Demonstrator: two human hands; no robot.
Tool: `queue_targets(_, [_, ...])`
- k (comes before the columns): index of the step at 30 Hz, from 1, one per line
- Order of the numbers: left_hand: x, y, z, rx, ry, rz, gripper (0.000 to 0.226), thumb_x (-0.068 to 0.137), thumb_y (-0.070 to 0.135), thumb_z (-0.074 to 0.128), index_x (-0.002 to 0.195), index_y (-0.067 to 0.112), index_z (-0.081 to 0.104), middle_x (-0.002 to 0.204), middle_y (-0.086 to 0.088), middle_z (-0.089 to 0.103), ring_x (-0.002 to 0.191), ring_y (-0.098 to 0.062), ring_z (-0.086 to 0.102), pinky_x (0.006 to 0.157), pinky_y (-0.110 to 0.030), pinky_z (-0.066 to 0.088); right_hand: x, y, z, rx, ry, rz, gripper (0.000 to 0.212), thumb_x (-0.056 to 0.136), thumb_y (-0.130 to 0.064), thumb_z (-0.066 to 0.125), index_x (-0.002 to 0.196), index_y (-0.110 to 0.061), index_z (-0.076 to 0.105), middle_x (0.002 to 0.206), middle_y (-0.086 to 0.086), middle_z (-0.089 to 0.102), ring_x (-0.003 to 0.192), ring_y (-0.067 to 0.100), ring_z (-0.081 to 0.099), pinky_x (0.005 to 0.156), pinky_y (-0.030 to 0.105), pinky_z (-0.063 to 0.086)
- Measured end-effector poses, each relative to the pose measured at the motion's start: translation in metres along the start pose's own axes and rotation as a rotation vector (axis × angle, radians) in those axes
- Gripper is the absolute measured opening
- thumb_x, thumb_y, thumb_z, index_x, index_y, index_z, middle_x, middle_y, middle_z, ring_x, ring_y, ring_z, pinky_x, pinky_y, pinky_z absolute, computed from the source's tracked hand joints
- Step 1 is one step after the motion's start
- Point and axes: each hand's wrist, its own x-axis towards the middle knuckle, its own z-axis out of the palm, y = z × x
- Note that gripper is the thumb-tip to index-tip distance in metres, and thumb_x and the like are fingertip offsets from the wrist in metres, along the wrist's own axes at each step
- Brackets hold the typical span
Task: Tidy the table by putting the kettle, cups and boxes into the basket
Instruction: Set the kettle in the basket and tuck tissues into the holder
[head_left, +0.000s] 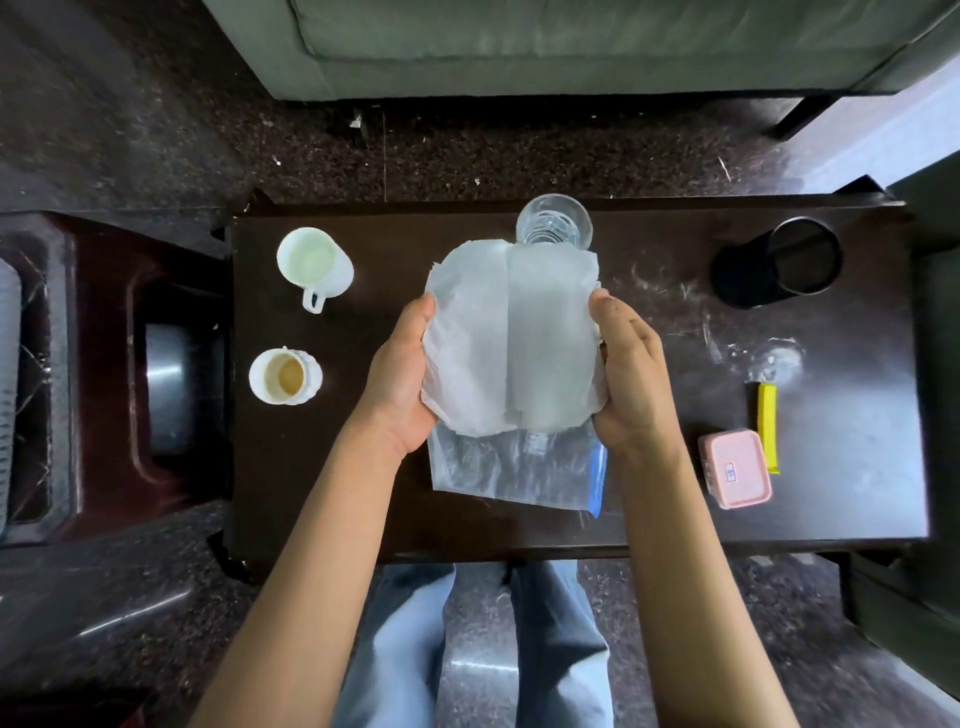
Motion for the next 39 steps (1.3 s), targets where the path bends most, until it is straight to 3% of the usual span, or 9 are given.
queue_targets(6, [-0.002,-0.015,0.035,0.094,-0.032,0.029,0.040,0.097,0.052,0.033,0.107,0.030,0.065,0.101,0.007,0.075,0.102,-0.014,0.067,0.084,-0.034,0.054,0.000,-0.009,-0.034,-0.167,-0.004,-0.092,0.044,0.074,-0.013,0.076,0.109,-0.014,0.051,0.103,0.009,0.068,0.089,0.022,0.067,0.077,0.040,0.057])
queue_targets(10, [0.002,-0.025,0.059,0.201,-0.125,0.092,0.061,0.066,0.079,0.048,0.105,0.035,0.065,0.110,0.007,0.072,0.103,-0.012,0.068,0.085,-0.034,0.057,0.004,-0.018,-0.055,-0.133,-0.025,-0.087,0.061,0.073,0.004,0.076,0.120,-0.013,0.041,0.104,0.011,0.070,0.089,0.023,0.069,0.072,0.039,0.058])
queue_targets(12, [0.008,-0.032,0.067,0.217,-0.109,0.104,0.049,0.061,0.055,0.080,0.098,0.025,0.070,0.101,0.001,0.075,0.095,-0.016,0.071,0.079,-0.037,0.058,0.008,-0.022,-0.066,-0.087,-0.030,-0.035,0.069,0.068,0.002,0.076,0.126,-0.010,0.040,0.110,0.013,0.069,0.094,0.026,0.069,0.075,0.041,0.059])
queue_targets(15, [0.017,-0.042,0.085,0.240,-0.051,0.102,0.032,0.067,0.013,0.083,0.098,0.013,0.072,0.098,-0.007,0.075,0.094,-0.025,0.071,0.088,-0.048,0.055,0.018,-0.031,-0.092,-0.146,-0.032,0.053,0.073,0.064,-0.005,0.078,0.129,-0.009,0.045,0.116,0.014,0.068,0.102,0.031,0.068,0.083,0.048,0.058])
queue_targets(22, [0.044,-0.071,0.137,0.495,0.044,0.230,0.020,0.071,0.019,0.079,0.089,0.021,0.071,0.093,-0.005,0.075,0.091,-0.025,0.070,0.083,-0.044,0.056,0.038,-0.038,-0.141,-0.555,0.087,0.085,0.031,0.062,-0.021,0.074,0.093,-0.015,0.069,0.089,0.007,0.075,0.086,0.029,0.071,0.077,0.056,0.058])
queue_targets(26, [0.054,-0.075,0.188,0.644,0.009,0.374,0.018,0.088,0.030,0.064,0.102,0.018,0.068,0.092,0.004,0.072,0.087,-0.012,0.068,0.077,-0.027,0.054,0.041,-0.059,-0.158,-0.634,0.253,-0.136,0.006,0.075,-0.012,0.070,0.078,-0.013,0.065,0.075,0.010,0.070,0.070,0.029,0.065,0.063,0.039,0.055])
queue_targets(30, [0.064,-0.068,0.249,0.746,-0.008,0.562,0.020,0.091,0.029,0.058,0.089,0.013,0.068,0.075,0.005,0.067,0.071,-0.008,0.059,0.062,-0.020,0.045,0.051,-0.086,-0.175,-0.620,0.454,-0.355,0.015,0.080,-0.009,0.064,0.071,-0.018,0.056,0.058,-0.009,0.054,0.051,0.005,0.047,0.049,0.012,0.038])
queue_targets(35, [0.086,-0.072,0.299,0.758,-0.004,0.698,0.019,0.088,0.027,0.063,0.078,0.010,0.066,0.069,-0.007,0.067,0.066,-0.019,0.061,0.057,-0.032,0.046,0.080,-0.103,-0.200,-0.526,0.601,-0.485,0.008,0.083,-0.009,0.058,0.085,-0.016,0.062,0.061,-0.016,0.052,0.054,-0.004,0.050,0.057,0.011,0.043])
queue_targets(39, [0.106,-0.088,0.314,0.781,0.065,0.745,0.017,0.089,0.022,0.063,0.077,0.010,0.063,0.055,0.010,0.051,0.051,-0.005,0.048,0.048,-0.012,0.035,0.107,-0.096,-0.213,-0.509,0.606,-0.489,0.007,0.084,-0.007,0.055,0.090,-0.011,0.057,0.071,-0.006,0.057,0.062,0.005,0.051,0.059,0.012,0.044])
